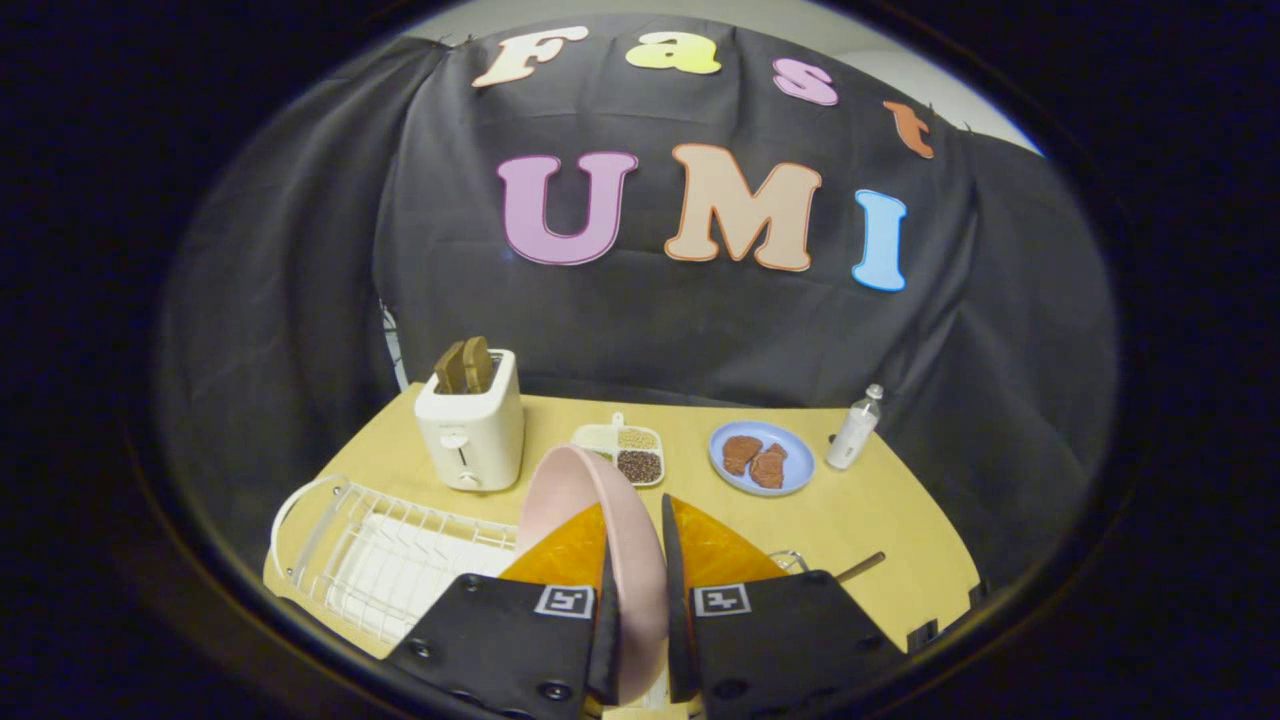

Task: Take the plate from the dish rack, then take the spoon from the basket and place it into the plate.

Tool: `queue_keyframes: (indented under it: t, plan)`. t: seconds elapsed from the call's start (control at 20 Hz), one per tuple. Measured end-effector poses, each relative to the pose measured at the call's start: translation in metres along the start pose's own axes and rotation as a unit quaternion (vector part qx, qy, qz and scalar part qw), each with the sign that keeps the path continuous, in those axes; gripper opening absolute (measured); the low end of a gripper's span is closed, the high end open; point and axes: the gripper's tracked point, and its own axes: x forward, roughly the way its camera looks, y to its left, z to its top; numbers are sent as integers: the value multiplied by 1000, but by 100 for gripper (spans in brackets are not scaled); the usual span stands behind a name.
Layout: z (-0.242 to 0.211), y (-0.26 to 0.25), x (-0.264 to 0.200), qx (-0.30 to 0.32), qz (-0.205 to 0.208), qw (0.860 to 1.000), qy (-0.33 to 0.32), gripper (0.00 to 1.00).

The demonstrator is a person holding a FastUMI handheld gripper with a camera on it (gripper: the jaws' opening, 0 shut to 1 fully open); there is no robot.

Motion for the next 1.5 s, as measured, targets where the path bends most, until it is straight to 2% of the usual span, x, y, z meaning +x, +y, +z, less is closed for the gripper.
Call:
queue_keyframes:
  t: [0.3,0.65,0.85,1.1,1.5]
  plan:
    - [13,-20,-23,34,49,998,-9,22]
    - [6,-114,-60,81,63,994,-27,22]
    - [-32,-173,-74,112,67,991,-23,22]
    - [-109,-218,-79,154,95,983,4,22]
    - [-217,-233,-56,197,138,968,71,22]
